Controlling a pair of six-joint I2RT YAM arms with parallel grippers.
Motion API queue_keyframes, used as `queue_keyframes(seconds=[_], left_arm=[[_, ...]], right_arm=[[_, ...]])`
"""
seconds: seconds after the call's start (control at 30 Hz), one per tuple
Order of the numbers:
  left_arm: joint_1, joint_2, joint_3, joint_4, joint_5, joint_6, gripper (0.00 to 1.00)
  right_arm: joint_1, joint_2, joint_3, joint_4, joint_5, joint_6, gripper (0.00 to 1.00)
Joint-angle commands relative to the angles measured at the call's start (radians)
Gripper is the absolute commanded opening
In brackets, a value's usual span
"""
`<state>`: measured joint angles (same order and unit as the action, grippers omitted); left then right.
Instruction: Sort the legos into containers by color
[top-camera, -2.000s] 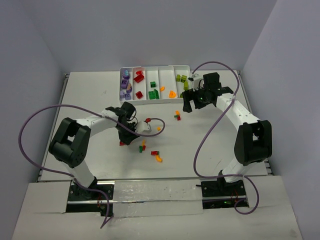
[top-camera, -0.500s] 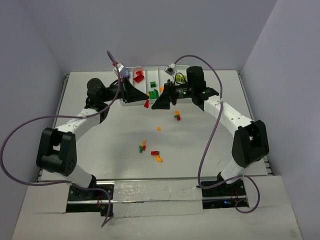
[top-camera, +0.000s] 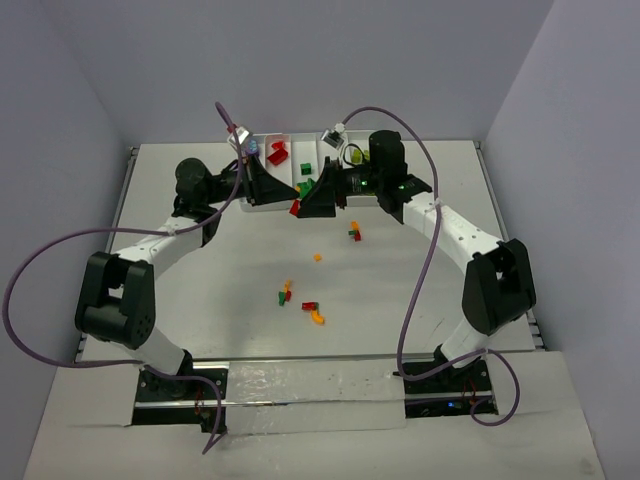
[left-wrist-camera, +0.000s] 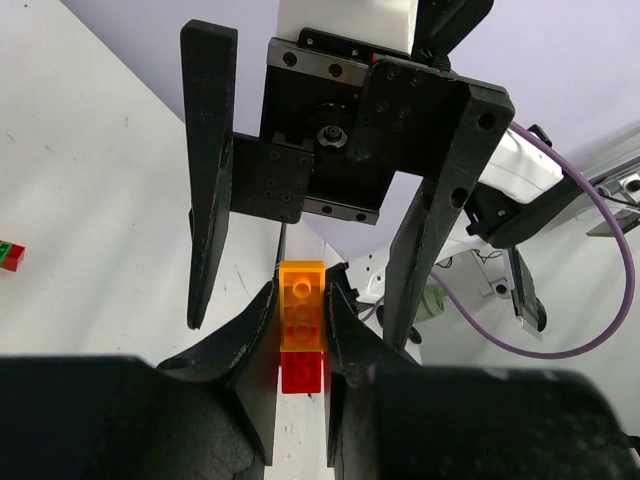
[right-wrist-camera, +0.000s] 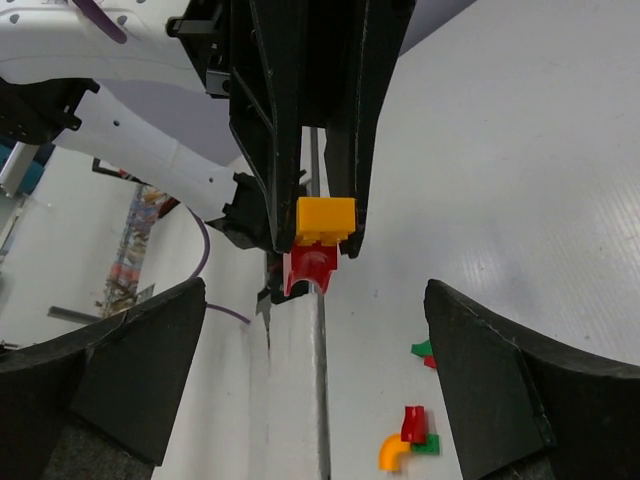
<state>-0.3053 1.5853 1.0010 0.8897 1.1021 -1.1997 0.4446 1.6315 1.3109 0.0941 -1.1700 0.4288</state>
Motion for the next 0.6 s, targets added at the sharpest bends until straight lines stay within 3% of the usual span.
queue_keyframes(seconds=[0.0,0.07,0.37,0.57], left_arm=[[-0.009,0.008,0.005,0.071,-0.008,-0.017,0.00],[-0.009,0.011,0.006,0.076,-0.010,-0.021,0.00],[-0.012,0.018,0.005,0.085,-0.023,-0.024,0.00],[-0.011,0.014,-0.006,0.067,-0.029,-0.009,0.00]], right_arm=[[0.016,0.017,0.026,0.067,-0.028,0.024,0.92],[0.021,0.021,0.028,0.067,-0.028,0.026,0.89],[0.036,0.027,-0.001,0.151,-0.037,0.089,0.47],[0.035,0.010,-0.042,0.233,-0.037,0.137,0.06]])
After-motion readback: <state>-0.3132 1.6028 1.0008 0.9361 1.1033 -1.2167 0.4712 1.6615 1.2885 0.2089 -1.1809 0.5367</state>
